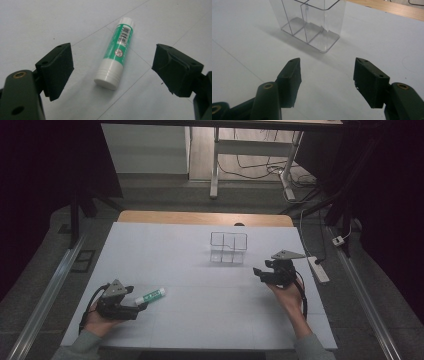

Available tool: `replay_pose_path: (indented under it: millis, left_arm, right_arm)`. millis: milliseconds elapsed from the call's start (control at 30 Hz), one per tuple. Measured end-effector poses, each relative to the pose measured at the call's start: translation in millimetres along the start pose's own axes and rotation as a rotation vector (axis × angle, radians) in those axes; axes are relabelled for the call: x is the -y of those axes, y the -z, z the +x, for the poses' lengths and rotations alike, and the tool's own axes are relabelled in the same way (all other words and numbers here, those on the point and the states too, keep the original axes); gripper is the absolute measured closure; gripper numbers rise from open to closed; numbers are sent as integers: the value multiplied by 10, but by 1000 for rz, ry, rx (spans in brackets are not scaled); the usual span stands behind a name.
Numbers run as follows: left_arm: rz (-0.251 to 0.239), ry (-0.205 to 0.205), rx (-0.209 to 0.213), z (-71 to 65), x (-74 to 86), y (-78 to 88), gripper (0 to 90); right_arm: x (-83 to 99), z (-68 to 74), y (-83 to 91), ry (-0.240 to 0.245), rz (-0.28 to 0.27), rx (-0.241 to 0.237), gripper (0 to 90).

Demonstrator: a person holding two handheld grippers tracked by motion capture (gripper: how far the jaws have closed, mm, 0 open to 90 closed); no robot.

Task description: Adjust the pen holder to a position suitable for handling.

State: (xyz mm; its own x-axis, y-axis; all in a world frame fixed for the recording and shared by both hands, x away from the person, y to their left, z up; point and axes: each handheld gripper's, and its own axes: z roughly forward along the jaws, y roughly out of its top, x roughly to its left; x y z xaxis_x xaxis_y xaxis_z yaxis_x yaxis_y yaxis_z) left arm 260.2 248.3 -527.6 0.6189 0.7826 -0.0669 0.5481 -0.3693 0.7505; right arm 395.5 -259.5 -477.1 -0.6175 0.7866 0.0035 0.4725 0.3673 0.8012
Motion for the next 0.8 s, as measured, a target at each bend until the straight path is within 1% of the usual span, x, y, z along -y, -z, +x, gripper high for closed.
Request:
replay_pose_path:
  millis: [67, 200, 300, 333, 367, 567, 633, 667, 733, 767, 800]
  left_arm:
    - [1, 0, 0, 0, 0, -1, 167]
    - [-1, -2, 0, -1, 0, 1, 166]
    - [-1, -2, 2, 1, 0, 1, 166]
    - [-1, -1, 1, 1, 0, 0, 166]
    - [0, -1, 2, 2, 0, -2, 166]
    - [4, -6, 2, -3, -2, -9, 166]
    - [5, -6, 2, -2, -1, -8, 166]
    - [5, -6, 2, -1, -1, -8, 166]
    - [6, -6, 3, -1, -1, -12, 166]
    - [6, -6, 3, -1, -1, -12, 166]
    - [7, -8, 4, -3, -2, -15, 166]
  right_arm:
    - [-12, -5, -19, -4, 3, 2, 416]
    - [-47, -39, -126, -10, 13, 20, 496]
    - [-44, -71, -182, -20, 38, 12, 527]
    - [-44, -71, -182, -20, 38, 12, 527]
    - [-47, -84, -209, -27, 34, 10, 548]
    - [-87, -100, -278, -26, 40, 1, 583]
    - [-108, -101, -333, -28, 53, 6, 627]
    - [-108, -101, -333, -28, 53, 6, 627]
    - [-117, -101, -378, -26, 63, 22, 681]
    - [-117, -101, -378, -26, 63, 22, 681]
    - [-128, -114, -406, -27, 71, 29, 724]
